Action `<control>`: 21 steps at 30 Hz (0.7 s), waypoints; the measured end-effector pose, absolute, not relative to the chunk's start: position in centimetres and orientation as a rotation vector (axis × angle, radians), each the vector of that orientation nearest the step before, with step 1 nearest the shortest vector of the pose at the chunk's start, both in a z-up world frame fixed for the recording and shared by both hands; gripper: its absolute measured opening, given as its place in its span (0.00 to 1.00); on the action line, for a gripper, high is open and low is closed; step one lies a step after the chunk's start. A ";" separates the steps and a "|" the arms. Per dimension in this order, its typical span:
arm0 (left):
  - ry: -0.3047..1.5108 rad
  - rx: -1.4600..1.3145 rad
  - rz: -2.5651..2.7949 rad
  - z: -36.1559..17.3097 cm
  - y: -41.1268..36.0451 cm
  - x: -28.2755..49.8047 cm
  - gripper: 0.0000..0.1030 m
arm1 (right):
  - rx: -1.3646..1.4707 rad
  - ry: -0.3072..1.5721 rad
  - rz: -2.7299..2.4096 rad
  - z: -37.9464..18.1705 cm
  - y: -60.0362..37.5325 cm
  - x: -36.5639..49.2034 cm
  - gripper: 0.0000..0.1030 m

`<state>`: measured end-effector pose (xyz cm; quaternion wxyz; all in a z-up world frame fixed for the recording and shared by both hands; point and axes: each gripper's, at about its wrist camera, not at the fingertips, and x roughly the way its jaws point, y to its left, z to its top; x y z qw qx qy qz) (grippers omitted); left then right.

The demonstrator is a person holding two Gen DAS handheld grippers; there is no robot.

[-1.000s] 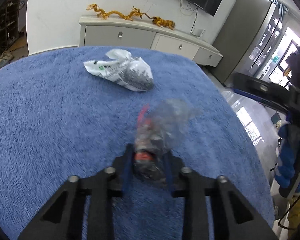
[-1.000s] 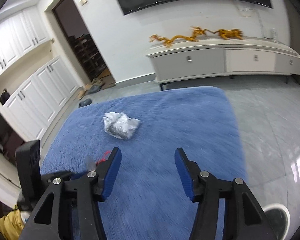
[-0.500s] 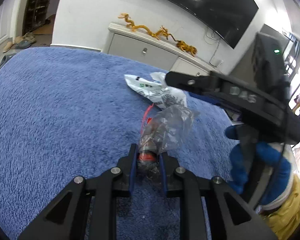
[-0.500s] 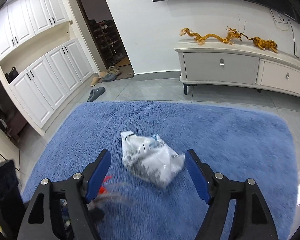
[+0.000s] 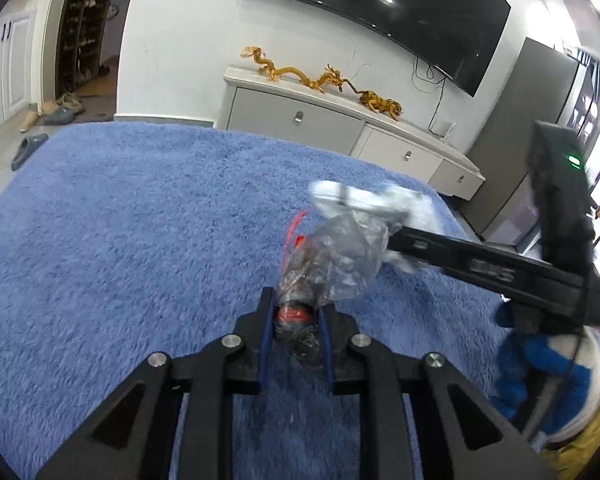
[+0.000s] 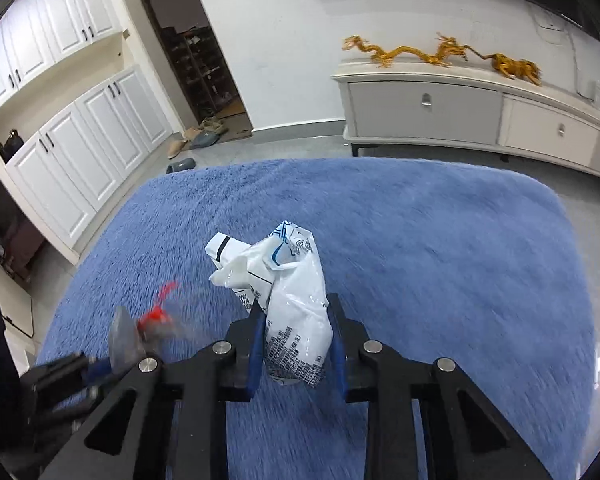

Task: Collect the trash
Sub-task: 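Grasp the clear plastic bag with the left tool while the right tool grasps the white printed bag, then carry both bags over the bin and open both tools to drop them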

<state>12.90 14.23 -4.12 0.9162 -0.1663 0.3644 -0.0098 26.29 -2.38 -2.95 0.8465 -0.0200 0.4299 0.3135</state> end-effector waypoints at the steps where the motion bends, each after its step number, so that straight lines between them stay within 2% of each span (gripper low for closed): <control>1: 0.756 -0.346 -0.022 -4.1 14.0 12.2 0.18 | -0.037 0.903 0.658 -2.6 -3.2 25.6 0.25; 7: 0.777 -0.325 -0.034 -3.0 11.9 8.0 0.18 | -0.024 0.868 0.645 0.3 -8.8 20.0 0.25; 13: 0.739 -0.250 -0.083 0.7 8.1 4.9 0.18 | -0.017 0.811 0.617 3.6 -14.6 13.0 0.25; 21: 0.680 -0.114 -0.176 5.0 -0.2 2.7 0.18 | 0.053 0.717 0.454 6.8 -25.1 6.8 0.25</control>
